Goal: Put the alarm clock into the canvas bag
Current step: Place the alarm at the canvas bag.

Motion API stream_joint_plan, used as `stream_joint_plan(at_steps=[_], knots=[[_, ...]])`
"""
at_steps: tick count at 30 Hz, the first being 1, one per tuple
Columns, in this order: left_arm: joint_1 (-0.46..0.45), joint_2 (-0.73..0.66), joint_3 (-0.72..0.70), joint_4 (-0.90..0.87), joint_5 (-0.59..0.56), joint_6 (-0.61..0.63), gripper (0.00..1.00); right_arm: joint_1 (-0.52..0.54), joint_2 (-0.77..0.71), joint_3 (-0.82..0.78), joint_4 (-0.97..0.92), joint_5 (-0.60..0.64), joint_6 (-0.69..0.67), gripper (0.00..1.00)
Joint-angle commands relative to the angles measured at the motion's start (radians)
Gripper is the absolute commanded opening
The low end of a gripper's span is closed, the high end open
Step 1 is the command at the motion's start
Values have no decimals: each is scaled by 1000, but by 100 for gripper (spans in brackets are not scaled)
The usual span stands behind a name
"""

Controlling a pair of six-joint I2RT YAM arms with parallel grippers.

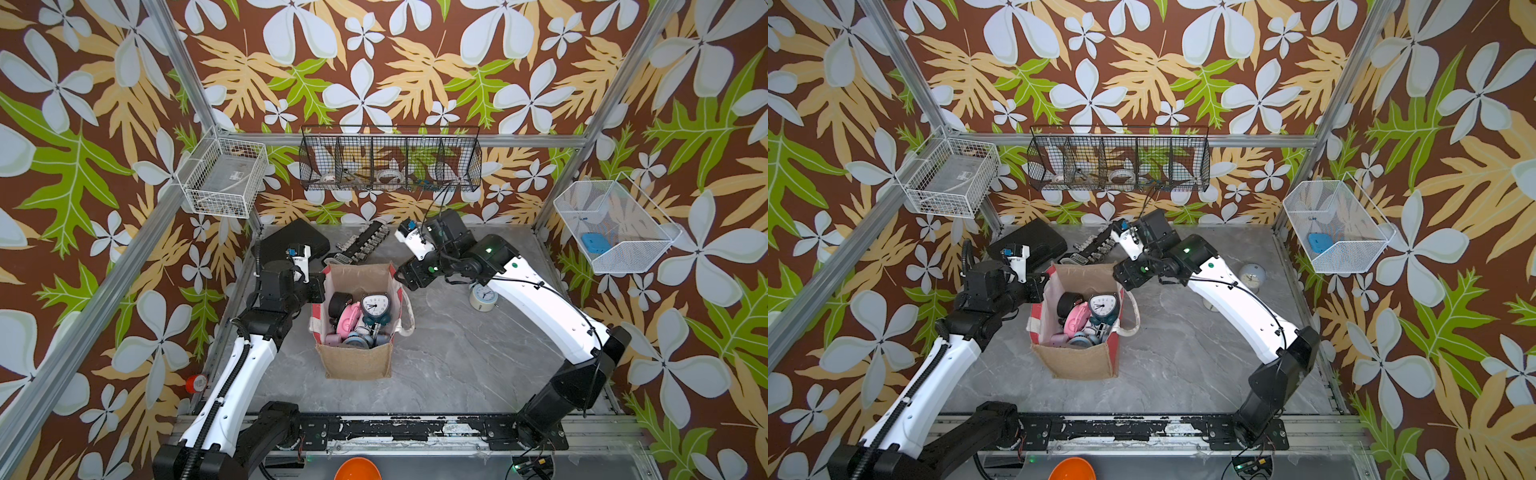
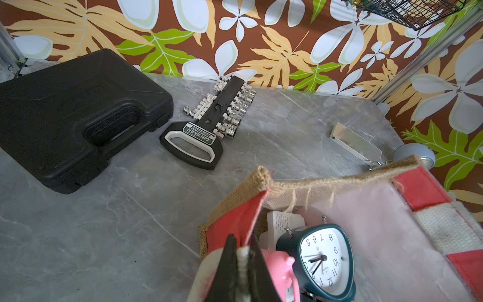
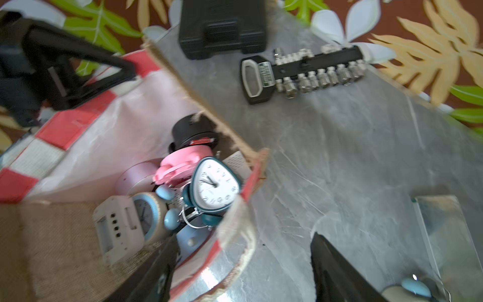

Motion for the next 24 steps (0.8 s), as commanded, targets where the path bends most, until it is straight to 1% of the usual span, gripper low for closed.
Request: stream_joint_plan(at_steps=[1,5,8,11,15,19,21,24], knots=[[1,0,2,77,4,-2,0,-90,-42,-66,58,33,60,77],[1,-1,2,77,4,-3,0,-230,-75,-161,92,45,98,76],[1,0,2,77,4,-3,0,-312,-75,-221,107,59,105,75],[1,2,2,77,4,-3,0,-368,-61,-269,111,101,96,76],[1,4,2,77,5,-1,0,-446,-33,-337,134,86,85,77],[2,1,2,77,1,-2,0,-493,-1,-405,156,127,73,80],[1,1,2,77,1,-3,0,-502,12,-433,169,150,67,81],[2,1,2,77,1,-1,0,-507,35,-479,200,194,56,86]])
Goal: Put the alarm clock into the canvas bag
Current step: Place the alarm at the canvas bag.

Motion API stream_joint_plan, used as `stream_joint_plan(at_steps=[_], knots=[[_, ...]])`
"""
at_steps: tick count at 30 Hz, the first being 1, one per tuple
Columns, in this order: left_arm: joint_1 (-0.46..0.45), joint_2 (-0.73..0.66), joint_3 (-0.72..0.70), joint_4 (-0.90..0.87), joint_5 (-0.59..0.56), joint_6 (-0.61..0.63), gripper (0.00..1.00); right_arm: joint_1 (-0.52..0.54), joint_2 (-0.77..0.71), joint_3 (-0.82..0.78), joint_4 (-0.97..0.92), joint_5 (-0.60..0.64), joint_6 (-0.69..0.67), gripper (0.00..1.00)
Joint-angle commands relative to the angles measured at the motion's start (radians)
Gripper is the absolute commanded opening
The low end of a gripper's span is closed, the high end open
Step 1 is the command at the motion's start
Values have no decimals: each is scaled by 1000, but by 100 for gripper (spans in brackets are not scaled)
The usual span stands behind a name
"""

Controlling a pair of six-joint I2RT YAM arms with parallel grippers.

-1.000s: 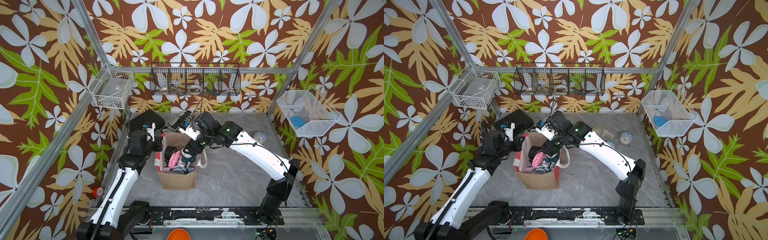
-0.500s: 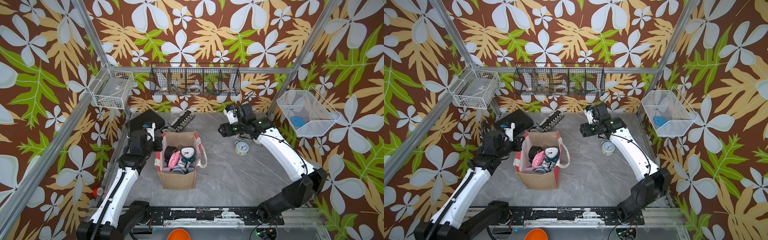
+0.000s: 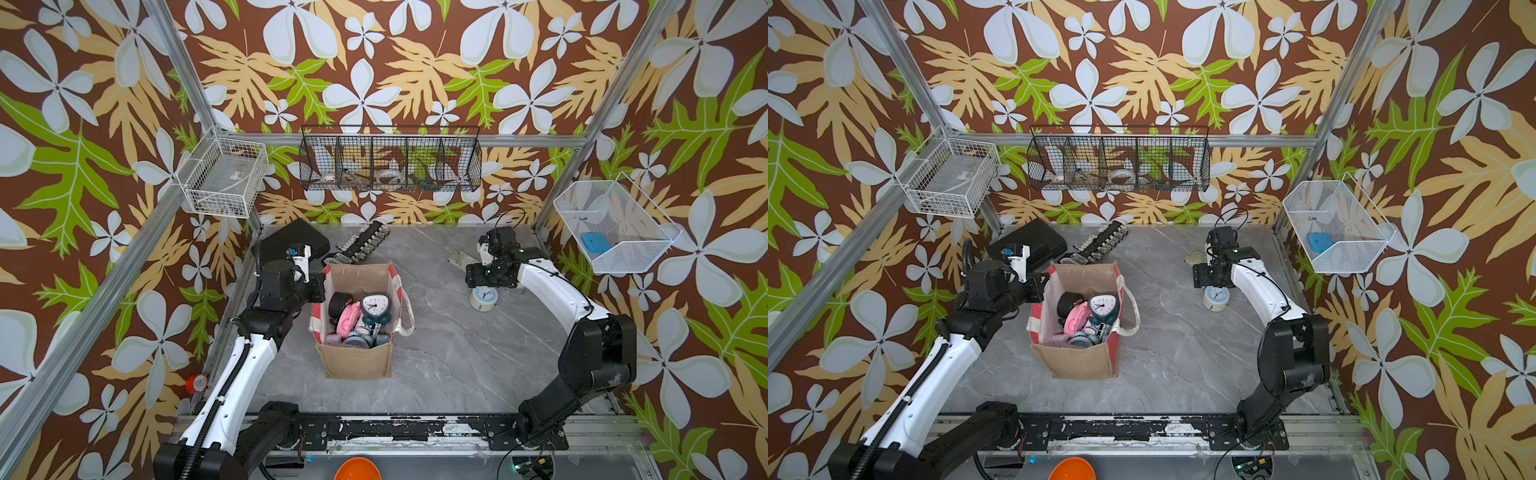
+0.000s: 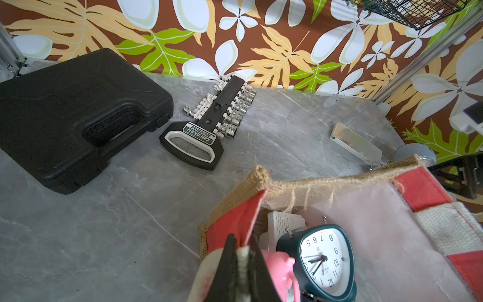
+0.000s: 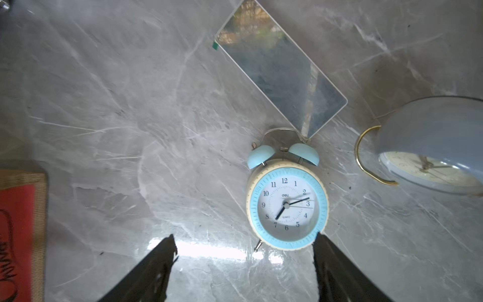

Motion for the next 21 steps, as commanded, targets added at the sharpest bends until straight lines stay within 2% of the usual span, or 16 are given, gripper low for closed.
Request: stream_joint_plan(at_steps=[1,7,21], knots=[[1,-4,2,75,1,-1,0,-10,25,-33,50,62,-15,89],[1,-4,2,74,1,-1,0,-20,72,-66,81,89,-17,100],[1,-10,0,74,-2,-1,0,-72,166,-61,107,31,-45,100]])
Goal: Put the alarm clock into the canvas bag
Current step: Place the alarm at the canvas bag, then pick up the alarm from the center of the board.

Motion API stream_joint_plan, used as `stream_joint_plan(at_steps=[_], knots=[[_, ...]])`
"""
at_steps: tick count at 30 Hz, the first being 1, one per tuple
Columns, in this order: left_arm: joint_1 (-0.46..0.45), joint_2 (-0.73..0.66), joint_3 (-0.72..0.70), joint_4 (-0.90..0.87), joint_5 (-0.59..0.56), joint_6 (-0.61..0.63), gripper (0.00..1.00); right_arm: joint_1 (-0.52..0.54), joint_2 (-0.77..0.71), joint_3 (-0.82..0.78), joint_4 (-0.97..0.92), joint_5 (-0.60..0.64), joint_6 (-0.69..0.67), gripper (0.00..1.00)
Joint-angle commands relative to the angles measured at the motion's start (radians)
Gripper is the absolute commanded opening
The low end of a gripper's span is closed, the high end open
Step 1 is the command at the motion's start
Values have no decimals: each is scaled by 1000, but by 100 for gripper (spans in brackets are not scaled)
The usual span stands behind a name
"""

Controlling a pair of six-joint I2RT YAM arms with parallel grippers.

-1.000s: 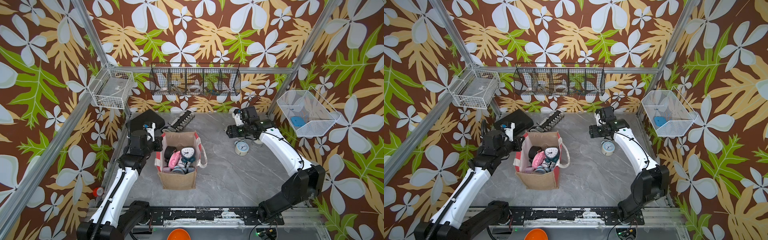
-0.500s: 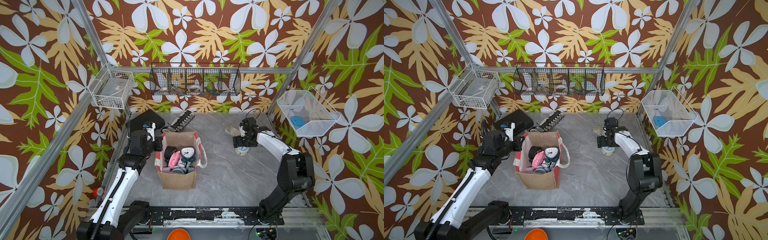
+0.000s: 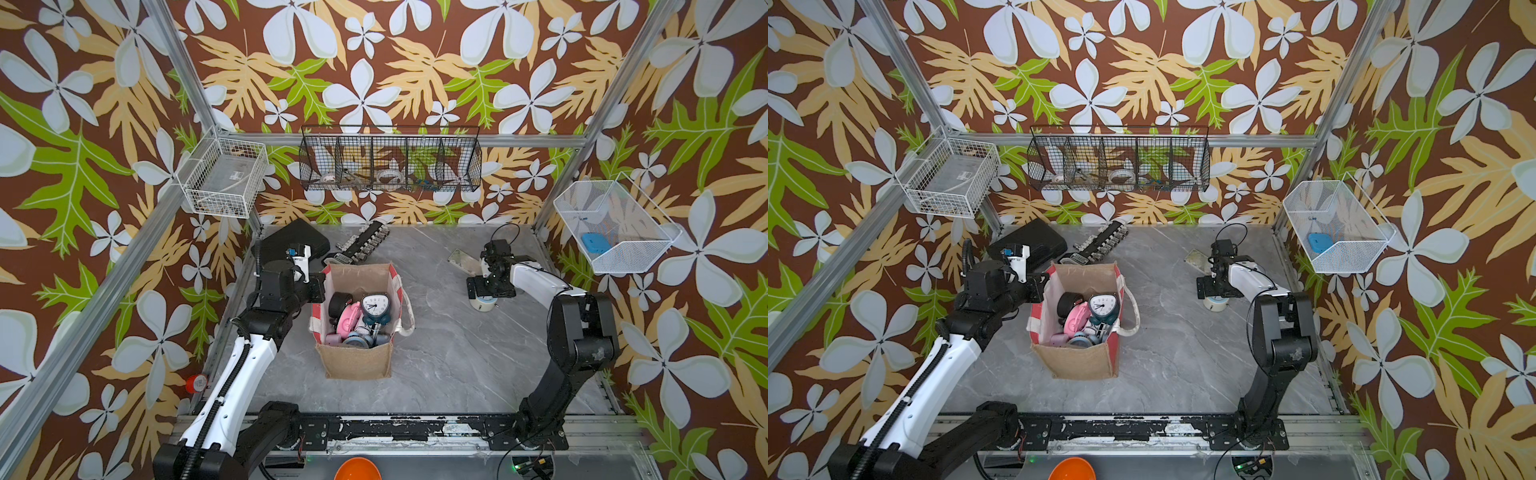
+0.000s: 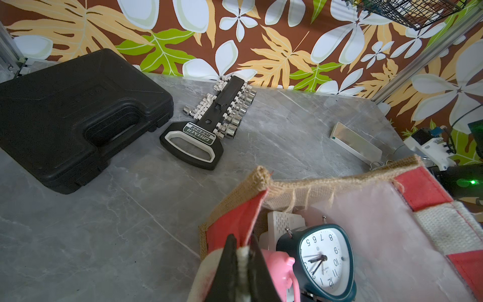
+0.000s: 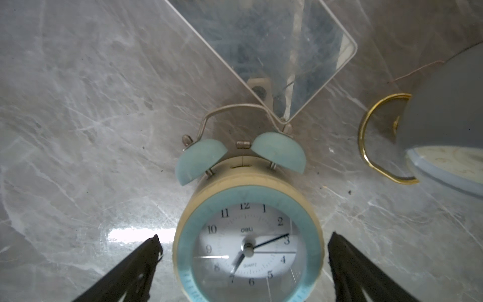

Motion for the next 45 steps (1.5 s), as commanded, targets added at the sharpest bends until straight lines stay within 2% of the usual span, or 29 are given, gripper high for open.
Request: stream_joint_plan(at_steps=[1,17,30,38,45], knots=[[2,-7,1,76,-2,-1,0,-6,14,3,14,-18,-14,100],[1,-12,0,77,0,-1,0,-7,53,7,14,-20,-14,83],[1,-14,0,77,0,-1,0,-7,-12,31,-28,-31,-9,75],[1,-12,-1,76,0,-1,0,4,-98,102,-94,-51,5,73],[1,-9,0,76,1,-1,0,78,-157,230,-183,-27,21,72]])
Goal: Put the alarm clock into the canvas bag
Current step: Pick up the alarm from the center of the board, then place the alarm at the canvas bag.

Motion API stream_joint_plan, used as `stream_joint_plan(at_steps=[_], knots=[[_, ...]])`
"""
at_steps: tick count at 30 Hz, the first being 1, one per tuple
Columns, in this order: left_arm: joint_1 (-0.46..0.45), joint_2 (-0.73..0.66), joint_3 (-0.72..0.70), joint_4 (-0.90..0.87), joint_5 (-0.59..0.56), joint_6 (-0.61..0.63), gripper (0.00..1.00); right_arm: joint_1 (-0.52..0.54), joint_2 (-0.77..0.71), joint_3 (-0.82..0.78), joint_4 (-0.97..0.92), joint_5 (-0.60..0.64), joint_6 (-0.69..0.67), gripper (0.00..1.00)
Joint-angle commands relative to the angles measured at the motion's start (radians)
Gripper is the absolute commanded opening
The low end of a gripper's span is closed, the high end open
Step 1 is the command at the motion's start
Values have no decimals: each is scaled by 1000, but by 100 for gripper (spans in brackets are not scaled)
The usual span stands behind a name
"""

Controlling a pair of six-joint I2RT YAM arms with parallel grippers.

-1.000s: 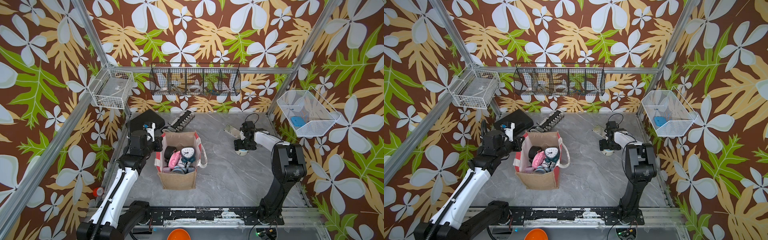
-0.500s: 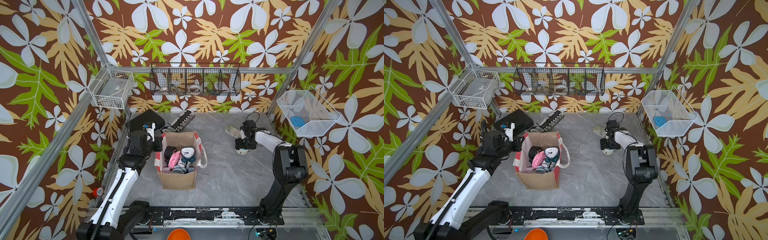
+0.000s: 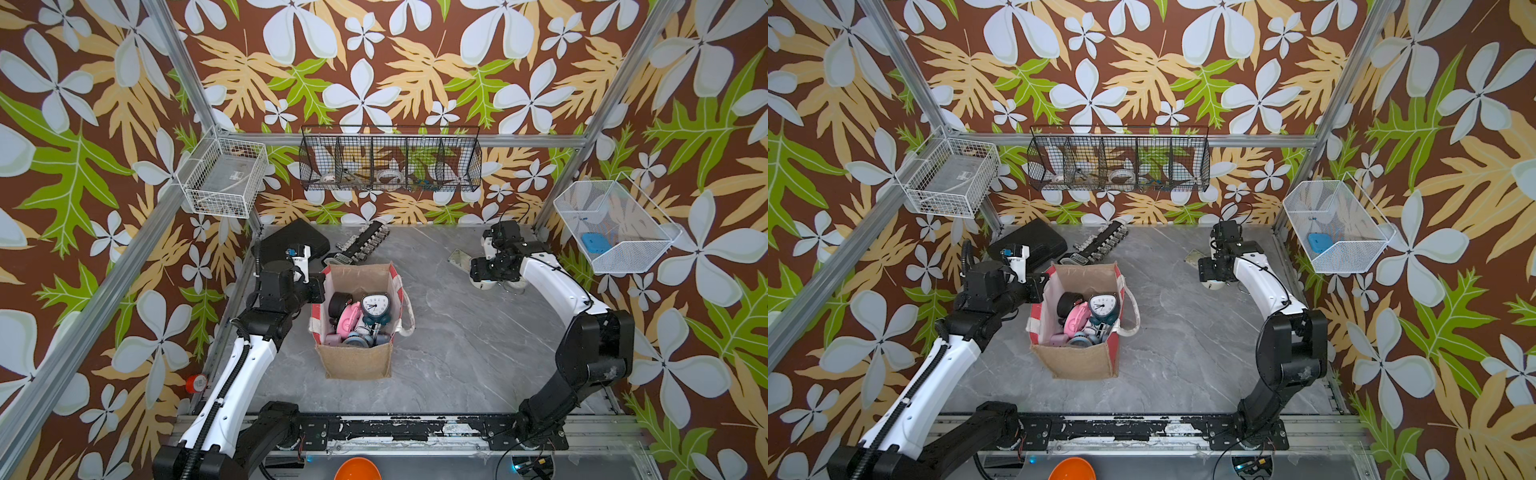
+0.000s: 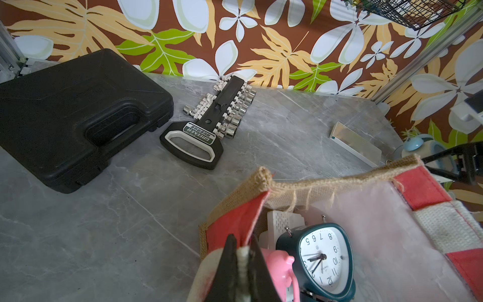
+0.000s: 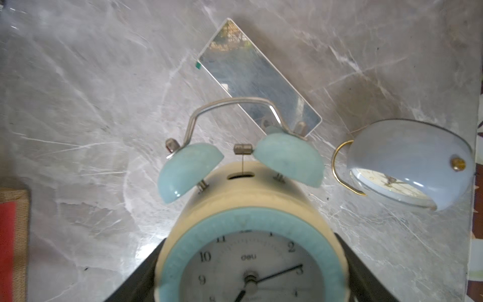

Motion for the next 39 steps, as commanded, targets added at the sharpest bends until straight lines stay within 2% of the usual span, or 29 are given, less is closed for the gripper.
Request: stream_joint_plan(at_steps=[1,8,13,27,34,39], knots=[[1,-4,1,81,1,-2,0,32,-25,60,-50,10,20,72],[1,-4,1,82,3,-3,0,134,-73,206,-110,23,51,70],[1,-4,1,83,4,-3,0,253,-77,316,-144,66,73,69],[1,-5,-1,88,14,-5,0,617,77,630,-216,151,112,68],[1,-8,-3,93,29,-8,0,736,197,734,-215,117,119,67],[1,-10,-5,98,30,-7,0,781,264,748,-176,33,132,66]])
